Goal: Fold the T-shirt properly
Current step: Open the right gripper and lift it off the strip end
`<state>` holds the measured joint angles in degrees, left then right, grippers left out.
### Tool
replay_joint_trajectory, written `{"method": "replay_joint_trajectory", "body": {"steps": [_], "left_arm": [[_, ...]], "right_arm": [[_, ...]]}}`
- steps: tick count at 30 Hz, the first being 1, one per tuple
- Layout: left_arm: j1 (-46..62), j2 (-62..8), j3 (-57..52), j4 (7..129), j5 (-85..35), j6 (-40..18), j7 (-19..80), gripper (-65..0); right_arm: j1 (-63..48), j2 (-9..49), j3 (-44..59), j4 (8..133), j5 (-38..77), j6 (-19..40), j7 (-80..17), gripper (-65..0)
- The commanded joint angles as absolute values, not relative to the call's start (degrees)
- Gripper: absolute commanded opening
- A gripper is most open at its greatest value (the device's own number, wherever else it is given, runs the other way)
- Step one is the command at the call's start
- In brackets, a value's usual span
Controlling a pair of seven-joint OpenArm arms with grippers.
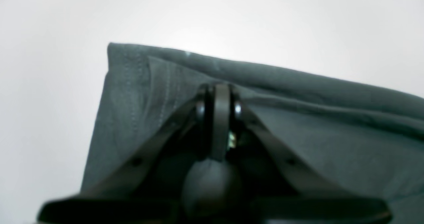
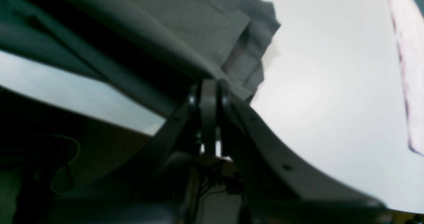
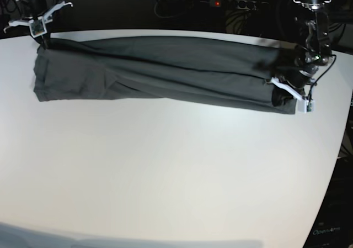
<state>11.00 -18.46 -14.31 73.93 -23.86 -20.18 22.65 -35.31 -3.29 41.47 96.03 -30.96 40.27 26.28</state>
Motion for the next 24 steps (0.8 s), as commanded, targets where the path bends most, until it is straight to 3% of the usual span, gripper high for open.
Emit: {"method": "replay_joint_trajectory", "body": {"steps": [1,24], "left_arm": [[12.88,-18.86,-13.76,72.66,-18.86,-17.89,31.6,-61.7],[15.08,-21.32,-13.58,73.1,-18.77,-17.89,31.78,-61.7]], "right_arm": [[-35.82,-2.59,42.07,96.04,-29.85,40.0,27.38,-64.6],[-35.21,-2.77,42.15,93.67,-29.85,40.0,26.68,-63.4]]}}
